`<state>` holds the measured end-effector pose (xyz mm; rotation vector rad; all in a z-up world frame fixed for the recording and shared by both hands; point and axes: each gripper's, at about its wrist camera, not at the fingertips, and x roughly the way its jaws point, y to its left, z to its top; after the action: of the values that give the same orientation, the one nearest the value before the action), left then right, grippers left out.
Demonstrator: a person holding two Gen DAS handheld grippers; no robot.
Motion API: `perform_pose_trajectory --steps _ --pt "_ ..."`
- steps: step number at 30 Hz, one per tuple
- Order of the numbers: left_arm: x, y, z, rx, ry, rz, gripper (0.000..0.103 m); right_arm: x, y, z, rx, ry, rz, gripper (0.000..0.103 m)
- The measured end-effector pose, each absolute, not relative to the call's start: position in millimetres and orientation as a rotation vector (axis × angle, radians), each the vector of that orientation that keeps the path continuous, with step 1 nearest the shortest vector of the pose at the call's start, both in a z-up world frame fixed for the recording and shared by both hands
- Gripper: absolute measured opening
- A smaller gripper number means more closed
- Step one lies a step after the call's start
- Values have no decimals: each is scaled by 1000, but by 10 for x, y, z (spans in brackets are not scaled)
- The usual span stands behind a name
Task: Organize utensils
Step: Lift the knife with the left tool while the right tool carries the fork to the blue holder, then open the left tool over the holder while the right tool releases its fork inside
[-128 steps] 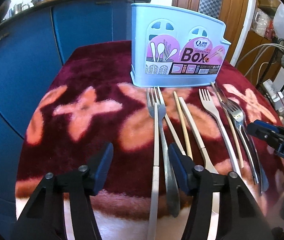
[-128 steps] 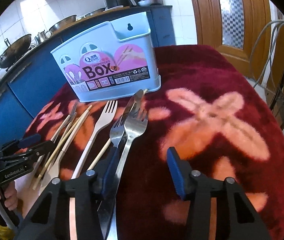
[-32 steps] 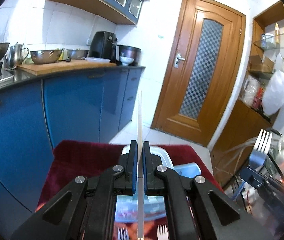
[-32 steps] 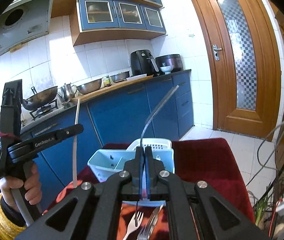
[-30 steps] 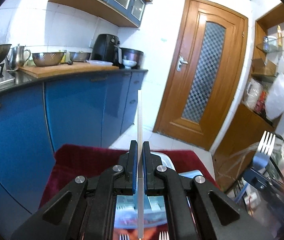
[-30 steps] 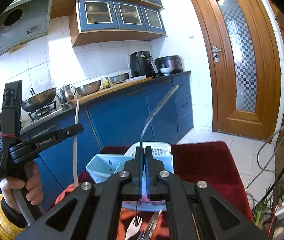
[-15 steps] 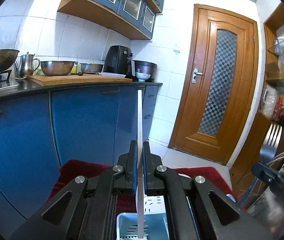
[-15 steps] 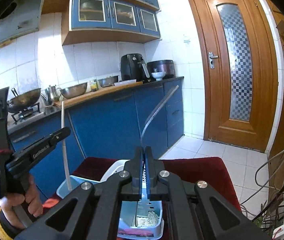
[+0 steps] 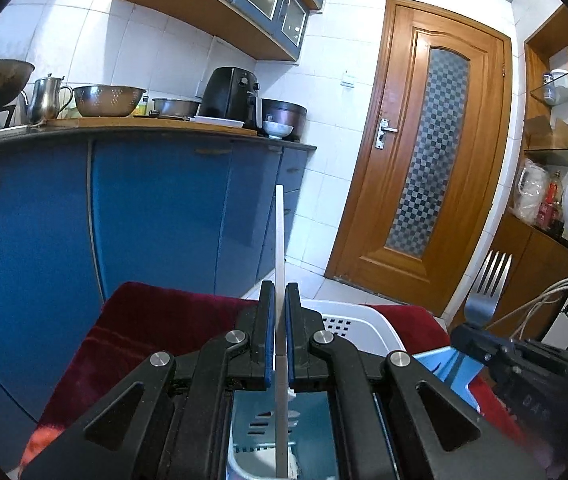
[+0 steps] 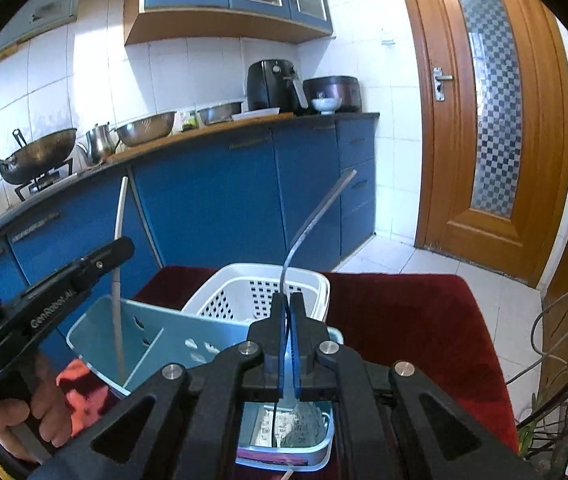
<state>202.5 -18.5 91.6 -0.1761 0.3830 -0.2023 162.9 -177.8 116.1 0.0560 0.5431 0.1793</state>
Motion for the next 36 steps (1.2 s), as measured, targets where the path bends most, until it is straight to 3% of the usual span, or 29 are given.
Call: perform_pose_trajectory --steps 11,15,17,19,20,24,27,32,36 --pt "1929 -225 821 -155 414 -207 3 1630 -1779 1169 96 568 227 6" --pt "1898 -243 793 -147 440 -199 3 1611 -1796 1182 109 554 243 19" --pt "1867 -240 799 -150 443 -198 8 1601 -1816 1188 129 552 256 23" --pt "1831 -245 817 -146 451 -195 26 1593 -1837 1194 150 552 268 23" --pt "1818 -246 834 -144 454 -195 28 1585 -1849 1204 158 550 270 24" --pt "1766 -238 926 -143 458 -202 29 1541 -1888 1276 174 540 280 25" --pt "1728 -239 1001 -141 463 -211 34 1491 -1918 1344 174 524 272 34" --pt "1613 -249 1138 -119 452 -222 39 1400 -1987 1468 178 492 248 39" --pt "1506 -251 1220 -110 457 -238 39 1323 -2033 1564 177 465 229 51"
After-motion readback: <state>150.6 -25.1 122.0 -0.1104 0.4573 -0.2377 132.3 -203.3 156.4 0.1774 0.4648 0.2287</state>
